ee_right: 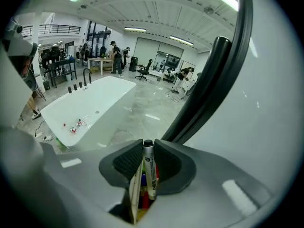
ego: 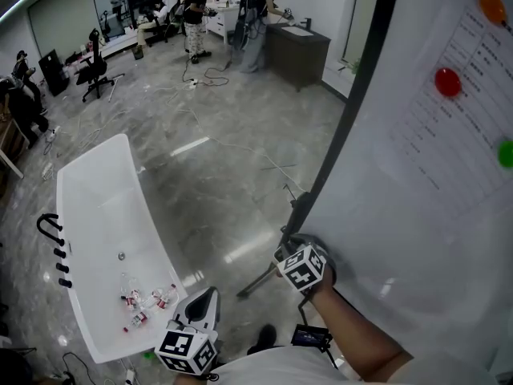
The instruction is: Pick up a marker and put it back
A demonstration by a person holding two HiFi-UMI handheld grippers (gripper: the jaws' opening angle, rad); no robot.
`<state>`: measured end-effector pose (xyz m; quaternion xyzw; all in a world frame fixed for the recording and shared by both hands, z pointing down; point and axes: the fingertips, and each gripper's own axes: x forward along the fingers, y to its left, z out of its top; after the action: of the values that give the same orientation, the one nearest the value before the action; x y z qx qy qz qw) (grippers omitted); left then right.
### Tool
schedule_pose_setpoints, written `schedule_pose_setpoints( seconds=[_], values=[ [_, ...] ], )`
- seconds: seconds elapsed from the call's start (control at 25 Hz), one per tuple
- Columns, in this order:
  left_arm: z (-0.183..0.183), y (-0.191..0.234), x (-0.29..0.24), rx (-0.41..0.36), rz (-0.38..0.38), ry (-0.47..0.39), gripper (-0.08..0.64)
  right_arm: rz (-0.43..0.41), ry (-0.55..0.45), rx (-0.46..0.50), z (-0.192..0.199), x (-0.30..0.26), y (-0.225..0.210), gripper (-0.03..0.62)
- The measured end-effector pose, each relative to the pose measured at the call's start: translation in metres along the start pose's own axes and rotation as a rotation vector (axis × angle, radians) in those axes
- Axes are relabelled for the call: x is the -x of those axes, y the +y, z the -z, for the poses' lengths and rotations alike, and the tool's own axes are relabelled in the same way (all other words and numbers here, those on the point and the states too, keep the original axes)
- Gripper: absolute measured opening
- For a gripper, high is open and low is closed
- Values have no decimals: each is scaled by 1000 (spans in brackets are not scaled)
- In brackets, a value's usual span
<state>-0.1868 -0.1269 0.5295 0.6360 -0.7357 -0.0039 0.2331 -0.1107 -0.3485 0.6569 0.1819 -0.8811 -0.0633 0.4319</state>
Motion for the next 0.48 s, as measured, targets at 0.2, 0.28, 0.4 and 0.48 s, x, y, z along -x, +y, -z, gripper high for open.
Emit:
schedule_pose_setpoints(
  seconds=[0.2,0.28,0.4,0.48],
  values=[
    [5,-1,2,5,0,-2,4,22,-27,14,1,6,-1,67],
    [4,-3,3,5,3,-2,3,31,-41,17,0,11,-2,67],
    [1,-8,2,-2,12,-3,4,50,-77,12,-2,25,-5,67],
    [0,-13,-1,-7,22,-4,3,66,-112,13,-3,34,-6,67]
  ],
)
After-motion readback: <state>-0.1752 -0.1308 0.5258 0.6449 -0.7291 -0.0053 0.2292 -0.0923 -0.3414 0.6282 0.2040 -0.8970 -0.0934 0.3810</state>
